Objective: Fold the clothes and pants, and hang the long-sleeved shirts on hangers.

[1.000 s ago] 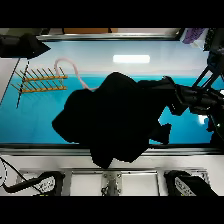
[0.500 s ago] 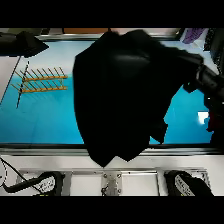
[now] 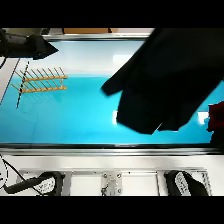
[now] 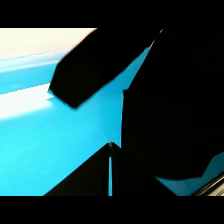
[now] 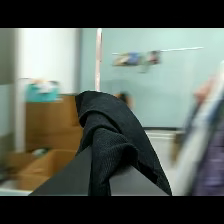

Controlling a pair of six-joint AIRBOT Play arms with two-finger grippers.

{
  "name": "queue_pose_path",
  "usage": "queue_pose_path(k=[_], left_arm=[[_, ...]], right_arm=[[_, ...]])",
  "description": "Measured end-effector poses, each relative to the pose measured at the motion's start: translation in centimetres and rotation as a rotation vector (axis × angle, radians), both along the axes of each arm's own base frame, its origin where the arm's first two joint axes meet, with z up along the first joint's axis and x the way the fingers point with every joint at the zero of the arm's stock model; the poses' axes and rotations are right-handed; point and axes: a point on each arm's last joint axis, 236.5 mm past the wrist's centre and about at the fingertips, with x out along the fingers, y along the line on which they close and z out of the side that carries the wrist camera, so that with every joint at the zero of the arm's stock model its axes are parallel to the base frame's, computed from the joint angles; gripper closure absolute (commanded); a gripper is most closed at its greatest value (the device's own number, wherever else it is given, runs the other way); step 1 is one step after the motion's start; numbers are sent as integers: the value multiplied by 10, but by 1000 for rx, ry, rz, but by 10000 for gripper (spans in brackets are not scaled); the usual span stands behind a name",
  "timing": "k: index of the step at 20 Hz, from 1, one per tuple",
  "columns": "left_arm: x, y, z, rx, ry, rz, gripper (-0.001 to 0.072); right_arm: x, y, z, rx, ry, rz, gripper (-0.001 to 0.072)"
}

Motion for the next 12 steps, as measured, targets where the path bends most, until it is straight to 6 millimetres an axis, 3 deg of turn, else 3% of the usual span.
queue_pose_path(k=[5,12], left_arm=[[-8,-25,0,9,-8,-68,684],[-18,-35,-5,20,16,-110,684]], right_arm=[[-21,-100,33,-61,28,-470,695],[-35,-184,91,-123,-15,-833,694]])
